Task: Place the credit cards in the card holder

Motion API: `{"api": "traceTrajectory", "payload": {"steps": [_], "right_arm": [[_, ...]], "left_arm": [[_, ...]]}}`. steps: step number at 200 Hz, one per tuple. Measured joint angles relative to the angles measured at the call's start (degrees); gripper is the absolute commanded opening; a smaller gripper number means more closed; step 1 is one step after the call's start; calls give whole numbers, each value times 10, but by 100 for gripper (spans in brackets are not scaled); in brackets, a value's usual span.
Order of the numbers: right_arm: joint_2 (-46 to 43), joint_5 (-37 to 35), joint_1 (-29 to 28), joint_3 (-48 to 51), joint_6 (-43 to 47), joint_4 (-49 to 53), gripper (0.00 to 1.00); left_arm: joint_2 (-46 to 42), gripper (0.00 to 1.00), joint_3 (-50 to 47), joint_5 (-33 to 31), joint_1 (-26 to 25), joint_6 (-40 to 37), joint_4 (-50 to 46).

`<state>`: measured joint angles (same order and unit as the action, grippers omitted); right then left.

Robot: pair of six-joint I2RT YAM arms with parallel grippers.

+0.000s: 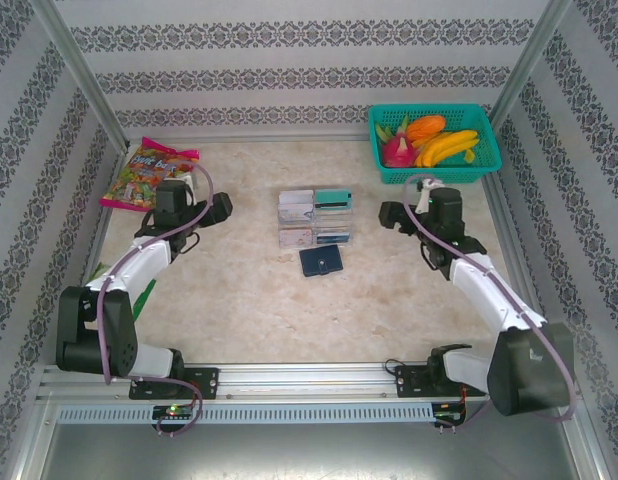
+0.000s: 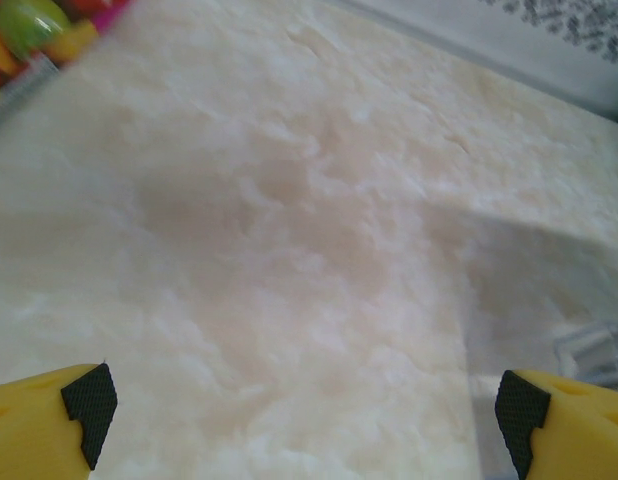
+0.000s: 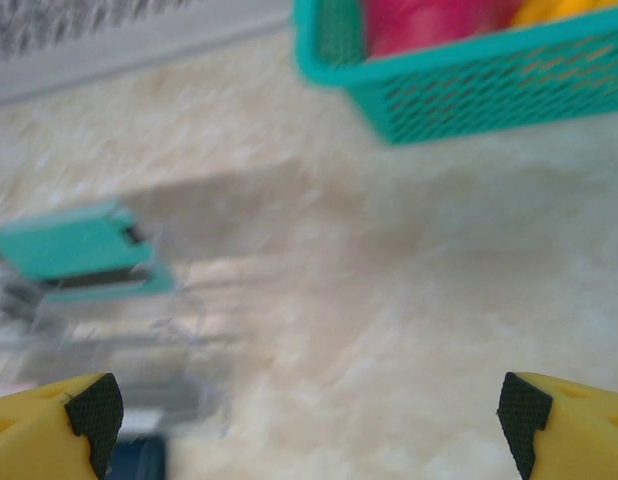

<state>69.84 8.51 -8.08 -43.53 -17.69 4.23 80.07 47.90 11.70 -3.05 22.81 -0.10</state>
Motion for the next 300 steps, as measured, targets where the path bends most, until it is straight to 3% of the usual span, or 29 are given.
{"api": "traceTrajectory", "payload": {"steps": [70, 103, 113, 126, 144, 189, 267, 300], "right_arm": [[75, 32, -106, -85, 31, 120, 98], [87, 39, -141, -85, 28, 149, 90], [91, 41, -158, -84, 26, 151, 82], [98, 44, -188, -80, 16, 151, 67], [126, 41, -231, -82, -5, 153, 53], [206, 8, -304, -101, -58, 163, 51], [297, -79, -331, -225, -78, 206, 42], [307, -109, -345, -234, -75, 235, 40]], "left_arm": [[5, 99, 8, 35, -122, 28, -56], [-22, 99, 5, 30, -157, 32, -85], [-31, 99, 3, 30, -165, 32, -88], [-38, 99, -2, 28, -169, 33, -87], [-36, 99, -10, 16, -172, 42, -89], [-12, 99, -13, 13, -172, 66, -89], [-4, 99, -13, 12, -172, 66, -90], [-4, 99, -13, 11, -172, 66, -89]]}}
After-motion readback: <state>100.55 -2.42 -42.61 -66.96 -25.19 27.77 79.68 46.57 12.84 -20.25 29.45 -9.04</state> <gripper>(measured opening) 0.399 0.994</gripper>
